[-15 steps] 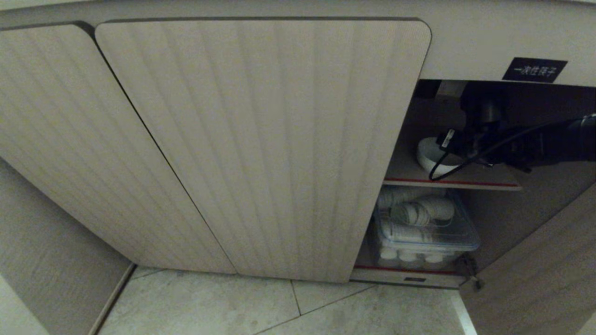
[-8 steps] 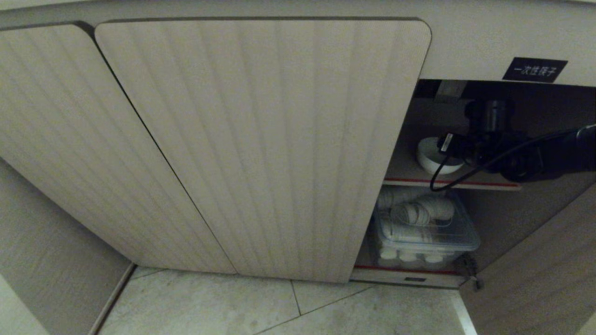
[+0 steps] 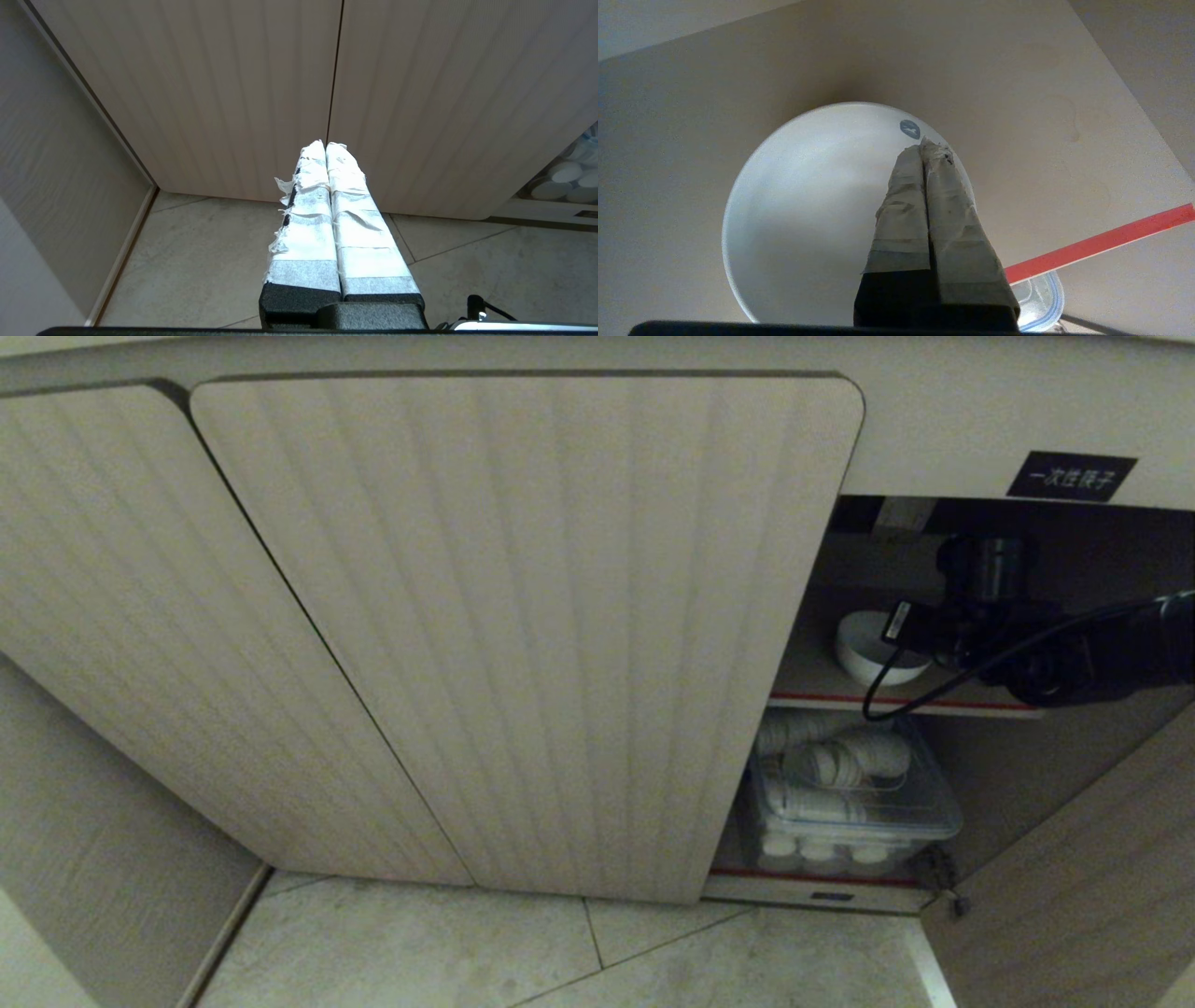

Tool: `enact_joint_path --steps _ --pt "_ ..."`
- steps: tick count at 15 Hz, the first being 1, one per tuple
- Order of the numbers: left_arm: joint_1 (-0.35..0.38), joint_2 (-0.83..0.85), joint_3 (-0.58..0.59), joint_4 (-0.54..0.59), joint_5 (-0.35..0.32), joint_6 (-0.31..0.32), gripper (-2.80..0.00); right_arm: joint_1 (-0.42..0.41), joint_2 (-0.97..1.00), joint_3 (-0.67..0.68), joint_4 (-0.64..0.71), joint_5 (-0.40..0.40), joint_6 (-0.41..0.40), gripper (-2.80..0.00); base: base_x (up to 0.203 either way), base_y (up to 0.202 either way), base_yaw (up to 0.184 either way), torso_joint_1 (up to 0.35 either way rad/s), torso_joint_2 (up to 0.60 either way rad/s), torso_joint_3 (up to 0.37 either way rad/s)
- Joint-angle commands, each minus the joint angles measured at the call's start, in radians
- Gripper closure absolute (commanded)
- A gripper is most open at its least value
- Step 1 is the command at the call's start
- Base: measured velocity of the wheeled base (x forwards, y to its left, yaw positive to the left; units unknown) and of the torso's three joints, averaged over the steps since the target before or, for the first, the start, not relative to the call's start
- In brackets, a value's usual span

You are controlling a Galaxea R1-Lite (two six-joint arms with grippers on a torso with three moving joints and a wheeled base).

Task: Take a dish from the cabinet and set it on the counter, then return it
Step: Close the cabinet door

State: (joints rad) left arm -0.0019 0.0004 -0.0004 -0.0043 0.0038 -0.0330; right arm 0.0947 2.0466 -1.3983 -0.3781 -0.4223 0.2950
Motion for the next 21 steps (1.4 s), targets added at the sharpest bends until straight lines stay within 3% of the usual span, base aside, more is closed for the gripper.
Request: enact_joint_path --steps 1,8,21 --pt "0.0 0.0 0.0 0.0 0.001 -0.001 0.0 0.0 -0.002 0.002 -0.002 -0.003 0.001 0.0 0.0 0.0 0.0 0.0 0.0 0.0" --pt "0.0 0.0 0.0 0.0 0.002 -0.001 0.0 0.0 -0.011 0.008 -0.002 -0.004 0.0 0.0 0.0 0.0 0.0 0.0 0.0 0.0" --pt "0.0 0.0 -0.001 0.0 0.002 -0.001 0.0 0.002 -0.098 0.18 -0.122 -0.003 -0.064 0.0 0.0 0.0 0.0 0.0 0.0 0.0"
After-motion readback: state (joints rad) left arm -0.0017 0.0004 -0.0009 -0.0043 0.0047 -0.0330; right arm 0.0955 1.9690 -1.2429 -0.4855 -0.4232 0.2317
